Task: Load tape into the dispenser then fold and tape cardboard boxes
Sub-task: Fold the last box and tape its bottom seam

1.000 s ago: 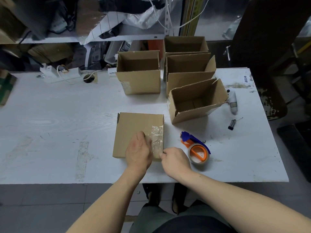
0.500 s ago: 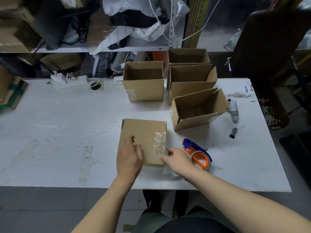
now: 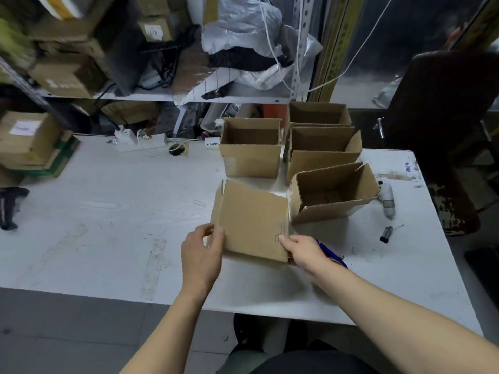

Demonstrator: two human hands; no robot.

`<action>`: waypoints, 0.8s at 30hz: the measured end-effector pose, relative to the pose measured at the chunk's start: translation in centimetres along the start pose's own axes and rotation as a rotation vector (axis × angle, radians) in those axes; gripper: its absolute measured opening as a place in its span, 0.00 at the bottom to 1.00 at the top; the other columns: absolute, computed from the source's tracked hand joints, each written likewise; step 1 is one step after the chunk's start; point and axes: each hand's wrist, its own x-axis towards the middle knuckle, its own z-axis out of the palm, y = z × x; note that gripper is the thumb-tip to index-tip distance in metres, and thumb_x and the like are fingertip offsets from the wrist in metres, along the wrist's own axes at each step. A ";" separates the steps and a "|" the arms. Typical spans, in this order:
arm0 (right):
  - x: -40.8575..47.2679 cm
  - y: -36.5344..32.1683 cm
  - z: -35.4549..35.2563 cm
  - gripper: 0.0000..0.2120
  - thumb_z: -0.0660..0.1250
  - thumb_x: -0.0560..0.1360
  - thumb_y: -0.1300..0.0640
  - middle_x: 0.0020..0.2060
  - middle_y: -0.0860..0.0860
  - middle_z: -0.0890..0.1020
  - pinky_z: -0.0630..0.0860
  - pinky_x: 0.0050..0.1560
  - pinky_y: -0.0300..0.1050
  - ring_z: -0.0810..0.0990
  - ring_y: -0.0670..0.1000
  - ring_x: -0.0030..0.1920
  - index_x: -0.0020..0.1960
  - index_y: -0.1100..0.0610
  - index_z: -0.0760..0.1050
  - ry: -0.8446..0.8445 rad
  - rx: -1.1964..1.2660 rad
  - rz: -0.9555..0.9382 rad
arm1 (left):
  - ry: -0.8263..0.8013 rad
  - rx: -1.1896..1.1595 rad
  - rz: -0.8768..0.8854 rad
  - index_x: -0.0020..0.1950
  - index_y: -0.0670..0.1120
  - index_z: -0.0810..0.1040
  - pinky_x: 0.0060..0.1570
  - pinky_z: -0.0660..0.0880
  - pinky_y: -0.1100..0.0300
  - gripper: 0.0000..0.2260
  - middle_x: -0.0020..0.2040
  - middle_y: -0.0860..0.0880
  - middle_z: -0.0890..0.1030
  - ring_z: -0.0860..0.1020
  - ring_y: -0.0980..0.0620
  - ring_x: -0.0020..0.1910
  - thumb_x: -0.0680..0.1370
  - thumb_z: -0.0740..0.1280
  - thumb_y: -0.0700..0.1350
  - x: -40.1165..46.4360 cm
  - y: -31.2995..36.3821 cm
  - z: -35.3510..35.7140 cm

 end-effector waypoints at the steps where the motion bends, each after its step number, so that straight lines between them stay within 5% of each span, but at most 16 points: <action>1: 0.2 -0.1 -0.4 0.13 0.66 0.84 0.54 0.48 0.55 0.89 0.83 0.56 0.51 0.86 0.54 0.49 0.58 0.62 0.84 -0.034 0.099 0.019 | 0.010 -0.084 -0.020 0.61 0.58 0.80 0.60 0.71 0.57 0.12 0.60 0.60 0.79 0.75 0.61 0.61 0.81 0.67 0.61 0.3 0.3 -0.4; 4: 0.2 0.0 -1.4 0.14 0.63 0.85 0.55 0.53 0.58 0.88 0.81 0.63 0.56 0.86 0.58 0.54 0.61 0.62 0.82 -0.173 0.174 0.061 | -0.122 -0.306 -0.179 0.70 0.55 0.76 0.64 0.73 0.52 0.26 0.66 0.58 0.78 0.77 0.58 0.63 0.77 0.70 0.67 0.9 1.4 -1.9; 6: 0.2 0.4 -1.5 0.16 0.63 0.86 0.52 0.58 0.59 0.86 0.78 0.67 0.60 0.85 0.60 0.60 0.64 0.61 0.81 -0.242 0.154 0.103 | -0.287 -0.398 -0.274 0.67 0.49 0.79 0.57 0.80 0.50 0.27 0.59 0.52 0.85 0.84 0.52 0.56 0.77 0.70 0.66 1.1 2.1 -2.6; 11: -2.7 -1.7 0.1 0.26 0.58 0.84 0.37 0.72 0.48 0.75 0.73 0.64 0.46 0.75 0.52 0.69 0.76 0.50 0.71 -0.050 -0.416 -0.130 | -0.259 -0.241 -0.166 0.62 0.52 0.81 0.53 0.83 0.49 0.22 0.52 0.54 0.86 0.85 0.52 0.52 0.76 0.71 0.67 0.0 3.3 -2.1; 14: -4.6 -3.5 0.7 0.21 0.60 0.83 0.36 0.65 0.41 0.80 0.72 0.71 0.49 0.76 0.48 0.70 0.71 0.44 0.74 -0.238 0.071 -0.168 | -0.169 0.024 -0.008 0.67 0.57 0.75 0.50 0.79 0.56 0.21 0.54 0.59 0.82 0.81 0.59 0.52 0.79 0.67 0.66 -2.2 4.5 -0.3; 18: -4.0 -3.4 0.3 0.25 0.66 0.80 0.40 0.60 0.49 0.86 0.79 0.67 0.55 0.85 0.52 0.61 0.71 0.53 0.74 -0.318 0.257 -0.150 | -0.184 0.164 0.239 0.76 0.61 0.68 0.54 0.80 0.56 0.22 0.61 0.61 0.81 0.81 0.57 0.55 0.82 0.61 0.64 -4.0 4.9 2.3; 21: -3.6 -3.1 -1.3 0.25 0.67 0.80 0.45 0.61 0.56 0.85 0.79 0.67 0.57 0.84 0.57 0.62 0.71 0.59 0.74 -0.345 0.406 -0.058 | -0.191 -0.004 0.087 0.74 0.59 0.73 0.66 0.76 0.53 0.26 0.68 0.56 0.80 0.78 0.56 0.64 0.80 0.61 0.69 -3.2 4.1 1.9; 24: -3.3 -1.9 -3.3 0.23 0.62 0.83 0.49 0.66 0.63 0.81 0.74 0.71 0.61 0.80 0.62 0.65 0.71 0.62 0.75 -0.430 0.615 0.077 | -0.115 0.140 -0.017 0.80 0.54 0.64 0.75 0.66 0.42 0.39 0.78 0.52 0.70 0.66 0.46 0.77 0.76 0.60 0.76 -1.3 2.3 0.8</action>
